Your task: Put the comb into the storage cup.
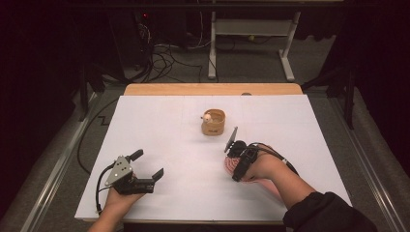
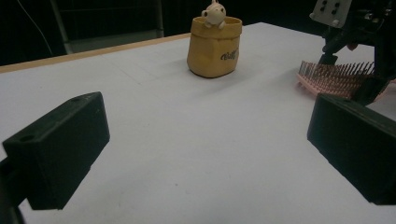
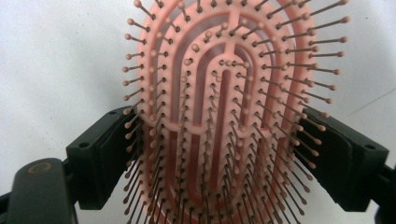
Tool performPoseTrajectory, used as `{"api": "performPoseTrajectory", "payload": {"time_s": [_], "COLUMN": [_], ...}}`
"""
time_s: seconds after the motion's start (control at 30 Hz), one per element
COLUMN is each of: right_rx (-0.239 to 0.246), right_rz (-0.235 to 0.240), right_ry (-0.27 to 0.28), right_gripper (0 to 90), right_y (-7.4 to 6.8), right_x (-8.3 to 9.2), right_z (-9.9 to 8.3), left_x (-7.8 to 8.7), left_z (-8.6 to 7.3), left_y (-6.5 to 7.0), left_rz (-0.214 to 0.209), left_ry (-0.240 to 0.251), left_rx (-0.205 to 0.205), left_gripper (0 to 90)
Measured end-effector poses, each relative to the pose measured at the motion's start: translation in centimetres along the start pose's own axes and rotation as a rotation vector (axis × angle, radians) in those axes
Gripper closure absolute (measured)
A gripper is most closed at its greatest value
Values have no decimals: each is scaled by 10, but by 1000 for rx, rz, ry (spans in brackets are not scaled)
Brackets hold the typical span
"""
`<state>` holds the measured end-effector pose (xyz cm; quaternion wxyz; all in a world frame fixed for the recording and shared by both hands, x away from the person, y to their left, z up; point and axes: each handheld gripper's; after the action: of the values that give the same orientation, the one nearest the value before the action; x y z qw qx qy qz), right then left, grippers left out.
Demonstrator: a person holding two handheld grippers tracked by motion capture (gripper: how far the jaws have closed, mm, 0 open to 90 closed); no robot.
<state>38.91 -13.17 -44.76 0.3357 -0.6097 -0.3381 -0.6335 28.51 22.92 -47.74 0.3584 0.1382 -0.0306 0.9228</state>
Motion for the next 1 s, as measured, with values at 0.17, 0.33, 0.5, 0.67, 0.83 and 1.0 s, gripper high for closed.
{"api": "performPoseTrajectory", "payload": {"time_s": [0.17, 0.33, 0.5, 0.67, 0.83, 1.0], "right_rx": [-4, -5, -11, -10, -13, -19], "right_rz": [-1, -1, -2, -4, -3, -5], "right_ry": [-2, 0, -1, -7, -7, -9], "right_gripper": [150, 151, 154, 168, 187, 194], "right_y": [0, 0, -1, -1, 0, 0], "right_x": [0, 0, 0, 0, 0, 1], "right_z": [0, 0, 0, 1, 2, 2], "left_x": [0, 0, 0, 0, 0, 0], "left_z": [0, 0, 0, 0, 0, 0], "left_y": [1, 1, 1, 1, 1, 1], "left_rz": [1, 2, 4, 3, 3, 3], "left_ry": [0, -1, 2, 1, -1, 1], "left_rx": [-6, -5, -4, -4, -4, -3], "left_gripper": [0, 0, 0, 0, 0, 0]}}
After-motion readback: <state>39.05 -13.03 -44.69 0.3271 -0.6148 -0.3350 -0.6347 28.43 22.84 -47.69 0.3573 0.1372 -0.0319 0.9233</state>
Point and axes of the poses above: each handheld gripper's, and its own axes: x roughly backward along the jaws, z roughly out of its top, y roughly to its right
